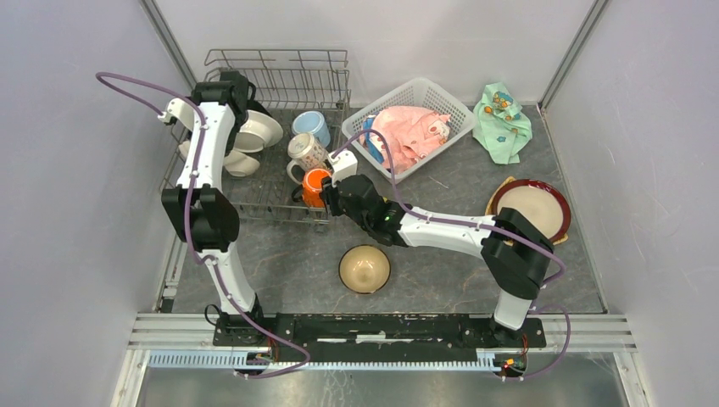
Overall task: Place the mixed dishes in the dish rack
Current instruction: Pick up the plate from the dish rack.
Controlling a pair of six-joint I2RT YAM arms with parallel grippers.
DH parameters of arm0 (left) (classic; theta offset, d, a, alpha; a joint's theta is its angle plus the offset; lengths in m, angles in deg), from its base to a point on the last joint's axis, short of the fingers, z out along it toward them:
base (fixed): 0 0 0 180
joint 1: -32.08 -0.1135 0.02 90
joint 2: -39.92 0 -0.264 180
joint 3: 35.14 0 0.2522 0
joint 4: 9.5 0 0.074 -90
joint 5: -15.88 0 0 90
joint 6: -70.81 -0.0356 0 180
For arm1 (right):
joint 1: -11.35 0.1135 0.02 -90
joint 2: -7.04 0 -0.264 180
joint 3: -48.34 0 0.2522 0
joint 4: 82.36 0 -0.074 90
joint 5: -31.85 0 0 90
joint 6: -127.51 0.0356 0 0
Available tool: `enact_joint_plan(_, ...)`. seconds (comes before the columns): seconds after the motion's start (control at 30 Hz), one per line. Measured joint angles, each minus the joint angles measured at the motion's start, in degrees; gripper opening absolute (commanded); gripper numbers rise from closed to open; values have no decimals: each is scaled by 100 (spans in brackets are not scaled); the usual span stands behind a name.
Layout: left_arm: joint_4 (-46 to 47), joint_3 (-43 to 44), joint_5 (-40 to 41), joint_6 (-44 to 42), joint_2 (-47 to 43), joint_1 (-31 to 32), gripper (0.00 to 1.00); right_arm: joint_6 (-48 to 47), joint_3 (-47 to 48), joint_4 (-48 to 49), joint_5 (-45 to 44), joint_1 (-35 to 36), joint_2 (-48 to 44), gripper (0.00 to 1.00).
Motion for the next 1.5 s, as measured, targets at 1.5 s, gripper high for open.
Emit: enact_joint_plan(1.5, 2677, -1364, 1738, -3182, -1375, 717, 2, -85, 225, -107, -208, 105, 168, 0)
